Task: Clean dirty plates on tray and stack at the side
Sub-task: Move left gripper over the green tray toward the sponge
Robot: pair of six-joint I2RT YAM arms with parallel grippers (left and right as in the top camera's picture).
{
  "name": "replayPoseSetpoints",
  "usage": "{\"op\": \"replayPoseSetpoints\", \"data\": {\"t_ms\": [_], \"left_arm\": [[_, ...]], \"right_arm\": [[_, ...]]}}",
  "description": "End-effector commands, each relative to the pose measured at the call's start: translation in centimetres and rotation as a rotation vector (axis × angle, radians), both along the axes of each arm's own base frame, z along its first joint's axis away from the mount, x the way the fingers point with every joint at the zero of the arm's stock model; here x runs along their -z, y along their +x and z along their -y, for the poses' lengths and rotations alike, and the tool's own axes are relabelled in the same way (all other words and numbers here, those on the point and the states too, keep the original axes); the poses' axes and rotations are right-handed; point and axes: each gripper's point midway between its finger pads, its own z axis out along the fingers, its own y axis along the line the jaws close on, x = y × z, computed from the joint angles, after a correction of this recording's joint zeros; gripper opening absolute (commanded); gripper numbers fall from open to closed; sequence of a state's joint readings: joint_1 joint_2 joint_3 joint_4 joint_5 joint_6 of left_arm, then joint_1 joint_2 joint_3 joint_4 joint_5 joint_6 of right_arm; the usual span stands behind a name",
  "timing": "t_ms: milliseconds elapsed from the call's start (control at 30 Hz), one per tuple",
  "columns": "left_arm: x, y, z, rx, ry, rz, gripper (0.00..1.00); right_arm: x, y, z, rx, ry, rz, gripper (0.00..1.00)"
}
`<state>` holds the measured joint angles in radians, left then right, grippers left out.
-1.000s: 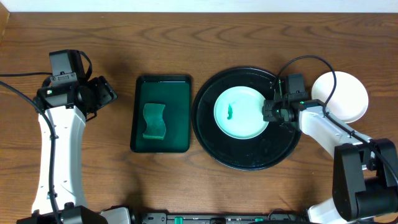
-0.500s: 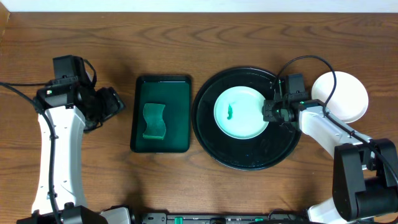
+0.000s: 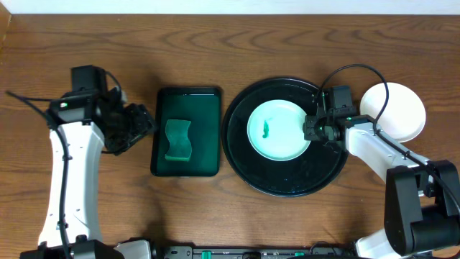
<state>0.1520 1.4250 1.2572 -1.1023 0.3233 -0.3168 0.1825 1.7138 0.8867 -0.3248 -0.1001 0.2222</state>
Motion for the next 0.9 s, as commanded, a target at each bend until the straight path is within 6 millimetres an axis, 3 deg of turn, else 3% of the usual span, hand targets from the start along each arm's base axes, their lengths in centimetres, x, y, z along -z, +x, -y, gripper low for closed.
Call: {"op": "replayPoseSetpoints", "data": {"t_ms": [0, 133, 333, 500, 867], "left_arm": [[0.1, -0.1, 0.6, 0.049, 0.072, -0.006, 0.72], [0.2, 0.0, 1.3, 0.096, 0.134, -0.004, 0.66], [0.2, 0.1, 2.7, 0.153, 0.158, 0.01, 0.42], [0.2, -0.1, 3.5, 0.178, 0.145, 0.007, 0.44], [1.5, 0.0, 3.0, 0.183, 0.175, -0.039, 0.47]], "right_arm": [[-0.1, -0.2, -0.2, -0.02, -0.01, 0.007, 0.41], [-0.1, -0.2, -0.2, -0.02, -0.01, 0.006, 0.41], [-0.1, -0.2, -0.2, -0.02, -0.01, 0.007, 0.41], [-0.1, -0.2, -0.2, -0.02, -0.01, 0.006, 0.41], [-0.1, -0.2, -0.3, -0.022, -0.01, 0.007, 0.41]]}}
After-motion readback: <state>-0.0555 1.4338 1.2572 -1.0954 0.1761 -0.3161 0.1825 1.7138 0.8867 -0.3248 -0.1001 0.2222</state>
